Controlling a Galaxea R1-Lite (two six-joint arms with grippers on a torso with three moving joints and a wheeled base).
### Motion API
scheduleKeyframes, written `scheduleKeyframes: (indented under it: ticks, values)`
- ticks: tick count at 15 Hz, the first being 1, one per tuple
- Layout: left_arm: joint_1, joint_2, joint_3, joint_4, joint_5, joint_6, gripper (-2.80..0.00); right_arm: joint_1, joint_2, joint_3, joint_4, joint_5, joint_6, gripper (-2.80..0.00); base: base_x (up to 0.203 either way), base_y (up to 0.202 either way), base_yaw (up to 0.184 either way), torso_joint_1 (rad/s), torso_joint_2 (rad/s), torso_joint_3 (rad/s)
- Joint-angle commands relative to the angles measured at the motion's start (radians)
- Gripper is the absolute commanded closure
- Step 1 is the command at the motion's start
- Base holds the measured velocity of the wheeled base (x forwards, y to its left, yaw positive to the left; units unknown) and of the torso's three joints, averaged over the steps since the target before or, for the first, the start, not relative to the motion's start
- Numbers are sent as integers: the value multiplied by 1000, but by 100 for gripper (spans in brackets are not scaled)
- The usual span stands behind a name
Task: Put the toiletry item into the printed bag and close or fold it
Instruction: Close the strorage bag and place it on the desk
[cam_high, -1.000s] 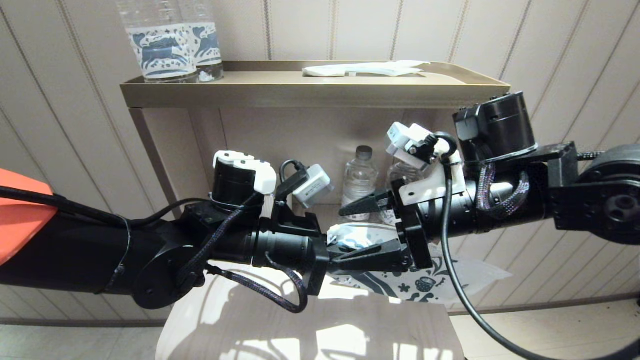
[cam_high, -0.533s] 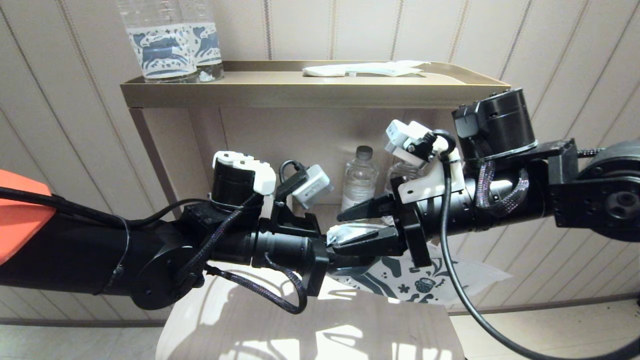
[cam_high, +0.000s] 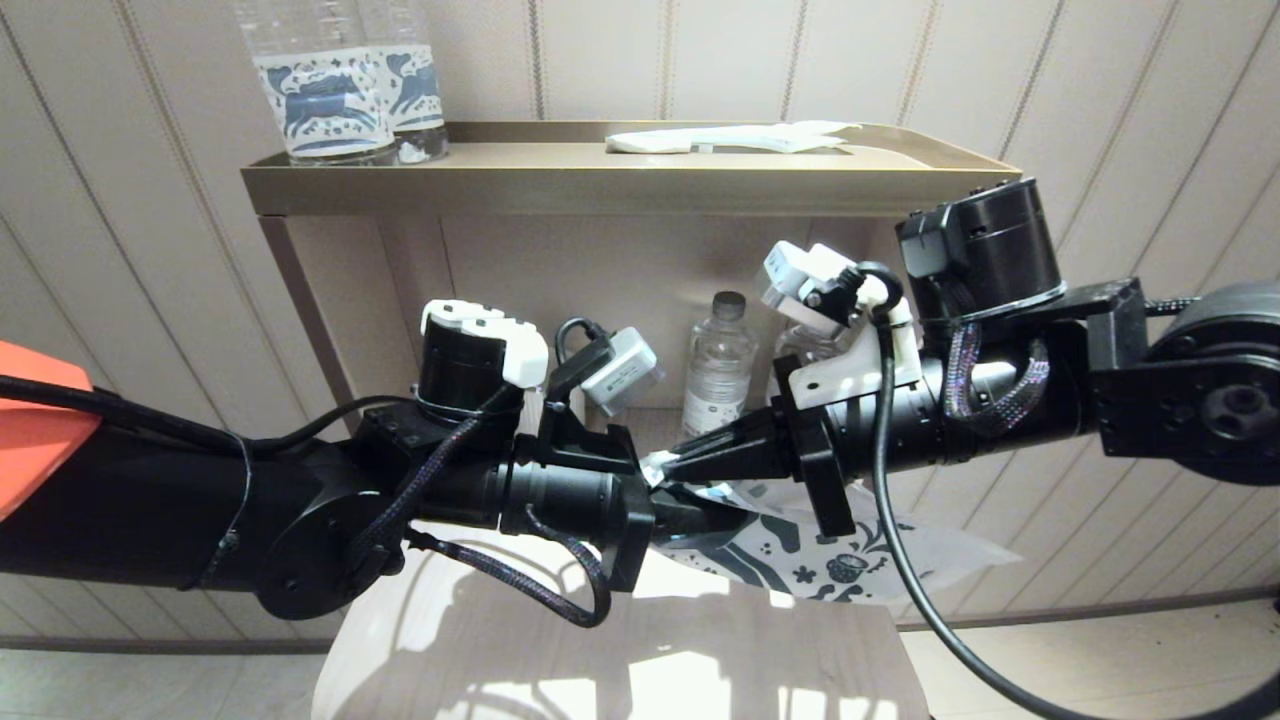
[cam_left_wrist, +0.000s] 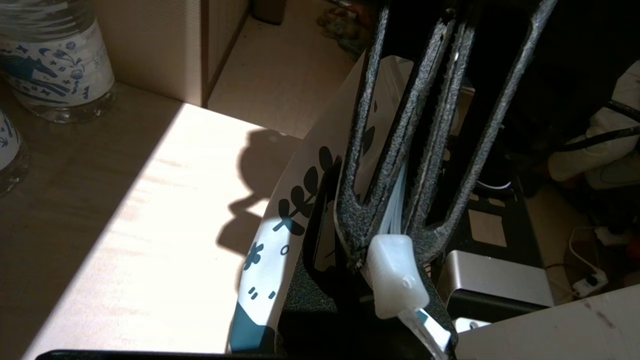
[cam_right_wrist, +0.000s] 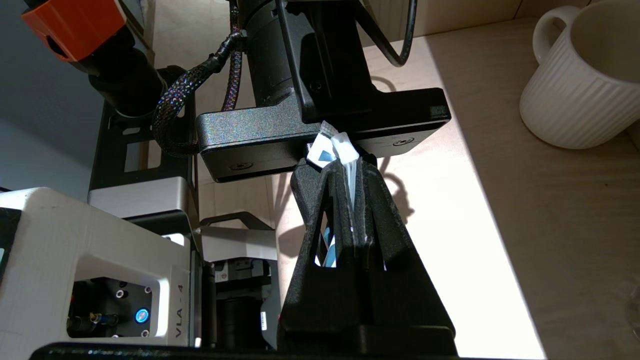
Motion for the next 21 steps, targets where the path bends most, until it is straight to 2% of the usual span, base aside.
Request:
scheduleKeyframes:
  ticks: [1,13,21]
  values:
    - [0,-1,1,-6,-5,0,0,4,5,-1,1,5,-2,0,0,0,0,0,0,0]
    - [0,9,-10,-3,-5,-6,0,4,6,-10,5,-9,4,0,0,0,0,0,0,0]
    - [0,10,-9,-3,-5,-5,0,-19,-28,38,4,-18,-4,0,0,0,0,0,0,0]
